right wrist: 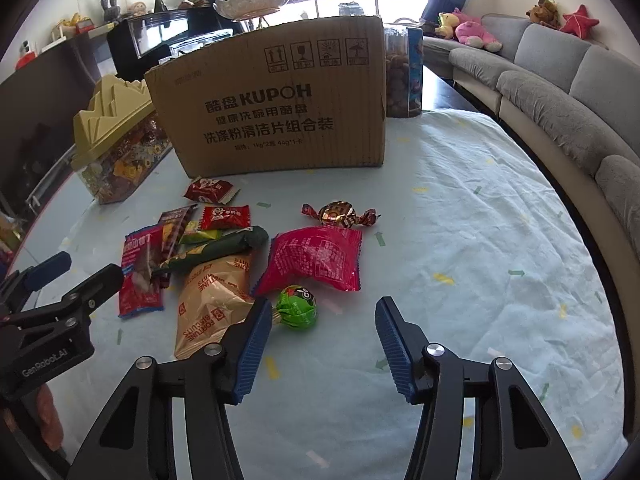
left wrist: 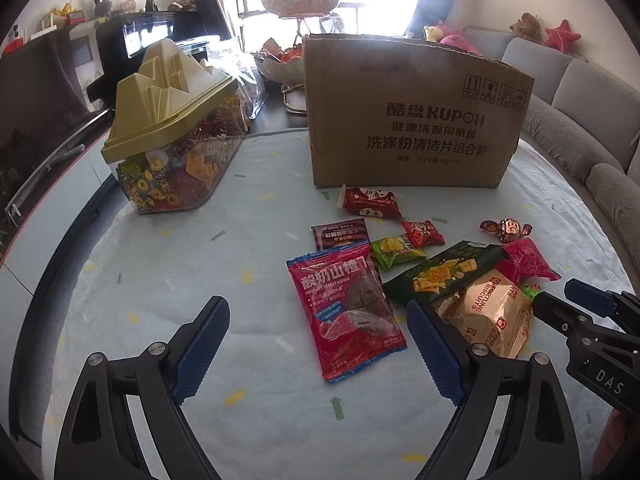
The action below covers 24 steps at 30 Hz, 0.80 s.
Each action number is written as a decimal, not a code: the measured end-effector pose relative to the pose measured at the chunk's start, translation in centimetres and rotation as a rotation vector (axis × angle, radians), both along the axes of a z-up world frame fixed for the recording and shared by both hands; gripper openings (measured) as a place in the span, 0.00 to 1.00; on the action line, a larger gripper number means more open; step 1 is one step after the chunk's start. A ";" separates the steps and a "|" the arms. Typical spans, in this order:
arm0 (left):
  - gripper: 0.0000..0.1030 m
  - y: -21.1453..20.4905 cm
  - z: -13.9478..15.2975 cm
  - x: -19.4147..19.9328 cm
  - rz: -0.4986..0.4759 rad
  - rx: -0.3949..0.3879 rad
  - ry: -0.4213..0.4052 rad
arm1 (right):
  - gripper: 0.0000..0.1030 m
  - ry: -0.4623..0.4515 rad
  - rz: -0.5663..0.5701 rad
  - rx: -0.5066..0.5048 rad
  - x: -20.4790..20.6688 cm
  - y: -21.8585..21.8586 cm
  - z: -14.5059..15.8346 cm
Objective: Organize snacks
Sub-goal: 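Grasp the red yogurt hawthorn packet with the left tool while the right tool grasps a green round candy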
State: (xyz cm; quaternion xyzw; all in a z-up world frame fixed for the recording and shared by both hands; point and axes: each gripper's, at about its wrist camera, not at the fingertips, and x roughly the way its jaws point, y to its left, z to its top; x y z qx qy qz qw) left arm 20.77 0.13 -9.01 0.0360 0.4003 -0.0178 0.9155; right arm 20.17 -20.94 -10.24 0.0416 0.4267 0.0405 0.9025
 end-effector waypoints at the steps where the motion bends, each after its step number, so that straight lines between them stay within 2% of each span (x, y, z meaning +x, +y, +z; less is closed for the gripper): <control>1: 0.86 0.0 -0.2 0.3 0.000 -0.006 0.010 | 0.53 0.003 0.002 0.002 0.1 0.1 -0.1; 11: 0.70 -0.3 -2.2 2.5 0.007 -0.039 0.063 | 0.45 0.019 0.027 0.020 0.8 0.8 -1.0; 18: 0.49 -0.2 -2.7 2.8 0.000 -0.078 0.098 | 0.28 0.010 0.068 0.012 0.9 1.6 -0.8; 19: 0.46 -0.1 -2.7 2.8 0.000 -0.085 0.101 | 0.28 0.008 0.068 0.006 0.9 1.7 -0.8; 21: 0.43 0.0 -2.7 2.6 -0.001 -0.085 0.103 | 0.23 0.000 0.066 -0.003 0.8 1.7 -0.7; 24: 0.42 0.0 -2.5 2.2 -0.006 -0.086 0.101 | 0.23 0.003 0.066 -0.003 0.6 1.7 -0.5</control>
